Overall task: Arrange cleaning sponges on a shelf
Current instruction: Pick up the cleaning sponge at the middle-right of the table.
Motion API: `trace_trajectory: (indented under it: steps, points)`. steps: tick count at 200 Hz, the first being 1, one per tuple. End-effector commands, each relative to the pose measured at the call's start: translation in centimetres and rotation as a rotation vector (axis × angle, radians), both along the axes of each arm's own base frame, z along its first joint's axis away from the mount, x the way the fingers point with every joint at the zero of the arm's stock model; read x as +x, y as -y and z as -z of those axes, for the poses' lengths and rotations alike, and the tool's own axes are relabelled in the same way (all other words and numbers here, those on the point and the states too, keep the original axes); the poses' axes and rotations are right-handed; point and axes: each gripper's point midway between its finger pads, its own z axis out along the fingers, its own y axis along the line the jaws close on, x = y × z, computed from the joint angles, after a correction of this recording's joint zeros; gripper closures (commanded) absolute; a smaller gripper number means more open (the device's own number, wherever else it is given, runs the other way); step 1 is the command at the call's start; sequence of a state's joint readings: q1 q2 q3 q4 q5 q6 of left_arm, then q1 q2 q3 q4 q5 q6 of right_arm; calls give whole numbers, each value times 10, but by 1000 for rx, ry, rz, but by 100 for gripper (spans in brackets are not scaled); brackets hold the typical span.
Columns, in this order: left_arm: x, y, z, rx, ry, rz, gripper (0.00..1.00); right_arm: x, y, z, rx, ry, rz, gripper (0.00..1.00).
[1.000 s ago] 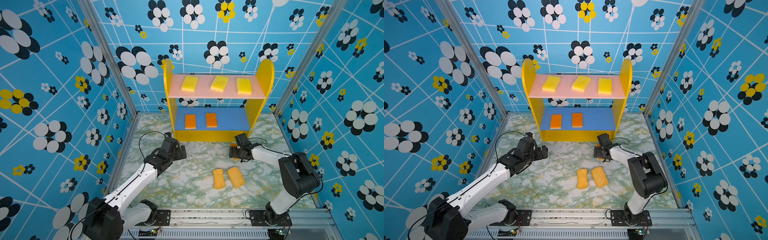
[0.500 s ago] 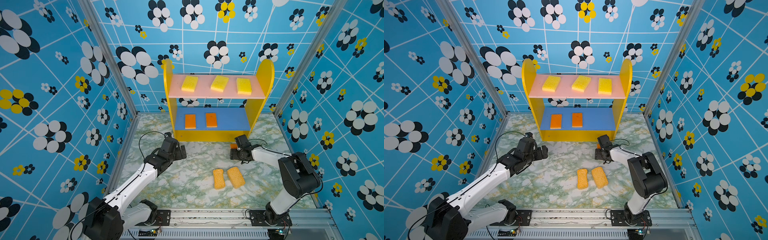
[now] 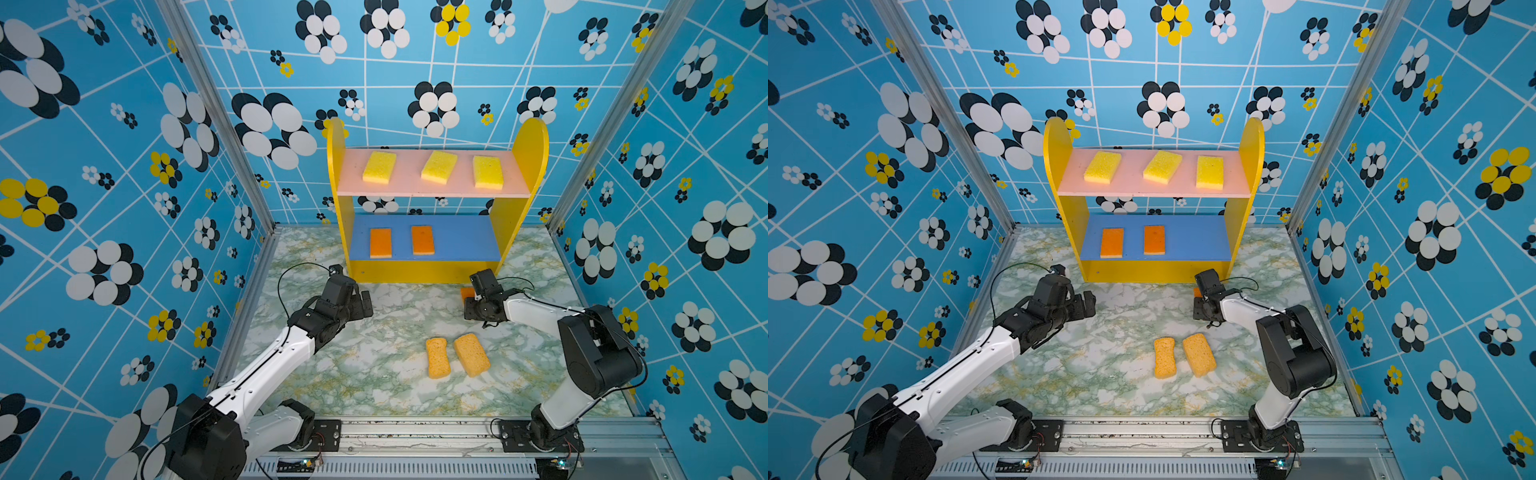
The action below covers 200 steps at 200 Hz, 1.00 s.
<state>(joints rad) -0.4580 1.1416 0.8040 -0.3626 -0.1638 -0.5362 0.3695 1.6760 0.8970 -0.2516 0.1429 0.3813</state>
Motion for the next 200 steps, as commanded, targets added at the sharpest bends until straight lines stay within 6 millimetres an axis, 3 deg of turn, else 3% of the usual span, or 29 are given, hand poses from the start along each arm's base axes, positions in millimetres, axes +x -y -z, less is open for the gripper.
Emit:
trace_trajectory:
  steps: [1, 151, 200]
  points:
    - [3, -1, -10, -18, 17, -13, 1, -9, 3, 0, 5, -23, -1, 47]
    - [0, -4, -8, -8, 20, -19, 1, -7, 2, -32, 28, 23, 4, 49]
    - [1, -3, -8, -7, 18, -17, 1, -9, -1, -63, 69, 70, 2, 49]
